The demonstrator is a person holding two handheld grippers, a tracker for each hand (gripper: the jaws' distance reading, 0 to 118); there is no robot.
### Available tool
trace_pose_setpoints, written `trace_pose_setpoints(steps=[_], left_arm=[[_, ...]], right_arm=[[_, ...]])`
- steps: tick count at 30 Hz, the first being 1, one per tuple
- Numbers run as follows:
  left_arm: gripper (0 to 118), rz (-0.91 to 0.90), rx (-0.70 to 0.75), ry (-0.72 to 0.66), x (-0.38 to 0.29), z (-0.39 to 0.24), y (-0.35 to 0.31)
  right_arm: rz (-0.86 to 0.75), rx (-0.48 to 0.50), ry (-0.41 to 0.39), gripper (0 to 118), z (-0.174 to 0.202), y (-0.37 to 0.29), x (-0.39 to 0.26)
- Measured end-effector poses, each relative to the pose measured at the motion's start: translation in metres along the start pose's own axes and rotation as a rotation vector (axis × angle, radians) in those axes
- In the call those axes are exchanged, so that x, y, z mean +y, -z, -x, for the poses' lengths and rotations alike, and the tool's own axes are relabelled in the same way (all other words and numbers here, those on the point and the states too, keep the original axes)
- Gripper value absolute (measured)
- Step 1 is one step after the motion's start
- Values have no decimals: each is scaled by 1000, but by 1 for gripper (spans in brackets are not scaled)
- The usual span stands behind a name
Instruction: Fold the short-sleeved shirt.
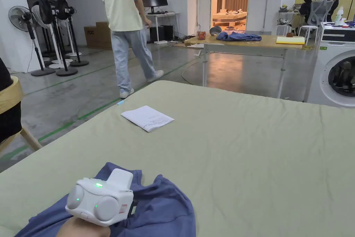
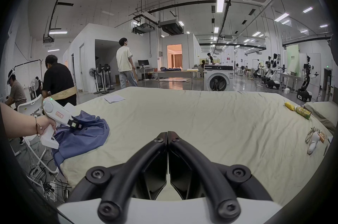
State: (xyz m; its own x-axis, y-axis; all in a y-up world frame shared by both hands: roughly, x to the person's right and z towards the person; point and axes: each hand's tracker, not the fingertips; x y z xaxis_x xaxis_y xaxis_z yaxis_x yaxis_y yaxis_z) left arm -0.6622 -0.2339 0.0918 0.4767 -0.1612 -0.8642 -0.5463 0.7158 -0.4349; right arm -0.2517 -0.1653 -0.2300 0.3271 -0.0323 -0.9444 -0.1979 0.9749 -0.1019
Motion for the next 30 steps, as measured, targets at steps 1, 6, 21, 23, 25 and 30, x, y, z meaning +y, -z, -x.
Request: trace_pose_setpoints(steps=[1,6,21,23,25,30], left_arm=[[0,-37,8,-16,2,6,-11],[0,-225,81,-55,35,35,-85],[0,-786,-298,166,181,-118,-343],[0,-834,-389,181,187,-138,-351],[0,-869,-448,217,198,-189,-364],[0,-814,-663,229,207,-274,-355]], right_arm=[[-2,1,3,0,-1,-3,1],[-39,-12,5,0,-13,-23,11],[-187,-141,111,0,-62,-89,35],[-206,-168,118,0,-72,-100,37],[-224,-205,120,0,-82,-112,39],[-240,-287,131,0,-104,-140,41]])
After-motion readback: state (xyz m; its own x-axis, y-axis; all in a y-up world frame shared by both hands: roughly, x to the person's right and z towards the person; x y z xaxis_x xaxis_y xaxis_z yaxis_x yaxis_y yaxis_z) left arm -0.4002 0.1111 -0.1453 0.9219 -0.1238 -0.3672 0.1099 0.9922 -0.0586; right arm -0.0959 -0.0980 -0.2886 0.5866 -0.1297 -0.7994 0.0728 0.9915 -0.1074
